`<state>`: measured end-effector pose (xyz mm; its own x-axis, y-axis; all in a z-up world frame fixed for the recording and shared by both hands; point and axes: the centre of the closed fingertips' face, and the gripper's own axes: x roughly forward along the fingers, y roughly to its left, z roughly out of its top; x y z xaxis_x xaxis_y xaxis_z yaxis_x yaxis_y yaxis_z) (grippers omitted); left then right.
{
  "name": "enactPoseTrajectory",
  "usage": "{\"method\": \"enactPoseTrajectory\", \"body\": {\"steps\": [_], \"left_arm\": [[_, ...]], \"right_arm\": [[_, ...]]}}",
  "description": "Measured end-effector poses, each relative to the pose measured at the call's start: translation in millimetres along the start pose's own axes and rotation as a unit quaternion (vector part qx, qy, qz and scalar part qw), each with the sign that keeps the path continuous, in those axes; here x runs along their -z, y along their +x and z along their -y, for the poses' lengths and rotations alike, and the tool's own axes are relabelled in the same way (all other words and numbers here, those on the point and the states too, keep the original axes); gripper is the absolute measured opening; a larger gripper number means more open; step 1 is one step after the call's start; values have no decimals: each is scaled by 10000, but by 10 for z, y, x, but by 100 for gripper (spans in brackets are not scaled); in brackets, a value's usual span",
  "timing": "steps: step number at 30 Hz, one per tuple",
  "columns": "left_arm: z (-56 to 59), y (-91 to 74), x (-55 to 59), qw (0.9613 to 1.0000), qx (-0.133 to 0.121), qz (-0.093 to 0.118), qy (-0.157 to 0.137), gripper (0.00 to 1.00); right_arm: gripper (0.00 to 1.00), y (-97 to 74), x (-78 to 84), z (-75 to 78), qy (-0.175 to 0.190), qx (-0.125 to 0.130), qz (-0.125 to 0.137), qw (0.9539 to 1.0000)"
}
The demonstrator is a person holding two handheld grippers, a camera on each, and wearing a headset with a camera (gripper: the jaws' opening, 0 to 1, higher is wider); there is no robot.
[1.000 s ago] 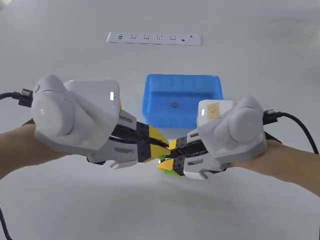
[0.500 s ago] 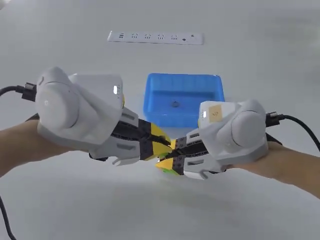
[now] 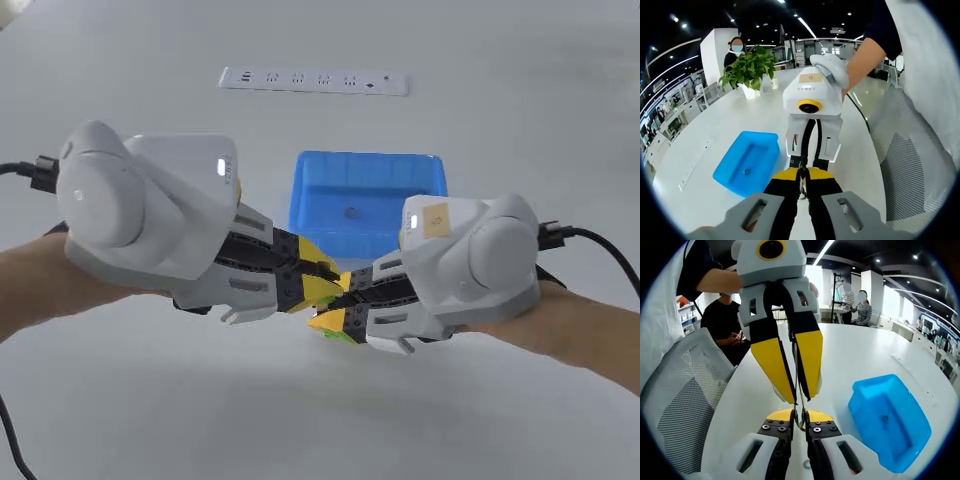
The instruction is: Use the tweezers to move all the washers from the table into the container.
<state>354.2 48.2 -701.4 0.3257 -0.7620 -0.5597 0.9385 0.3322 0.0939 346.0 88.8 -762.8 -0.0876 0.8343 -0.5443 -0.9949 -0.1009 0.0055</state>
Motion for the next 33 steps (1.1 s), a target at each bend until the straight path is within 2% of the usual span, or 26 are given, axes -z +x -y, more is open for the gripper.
{"method": "enactPoseTrajectory", "body": {"steps": [6,10,22,33], "left_arm": [[7,-33,-51,10000,-46,43,-20,8],[-9,-90,-122,9999,-66,141,-54,8],[-15,-187,-164,9996,-202,167,-81,11],[-38,-308,-240,9988,-363,315,-91,12]], "right_arm": [[9,-28,-41,-12,-15,14,35,10000],[9,-70,-78,-17,-51,51,52,10000],[9,-174,-102,1,-11,131,48,9999],[9,-282,-161,33,62,247,89,9996]]}}
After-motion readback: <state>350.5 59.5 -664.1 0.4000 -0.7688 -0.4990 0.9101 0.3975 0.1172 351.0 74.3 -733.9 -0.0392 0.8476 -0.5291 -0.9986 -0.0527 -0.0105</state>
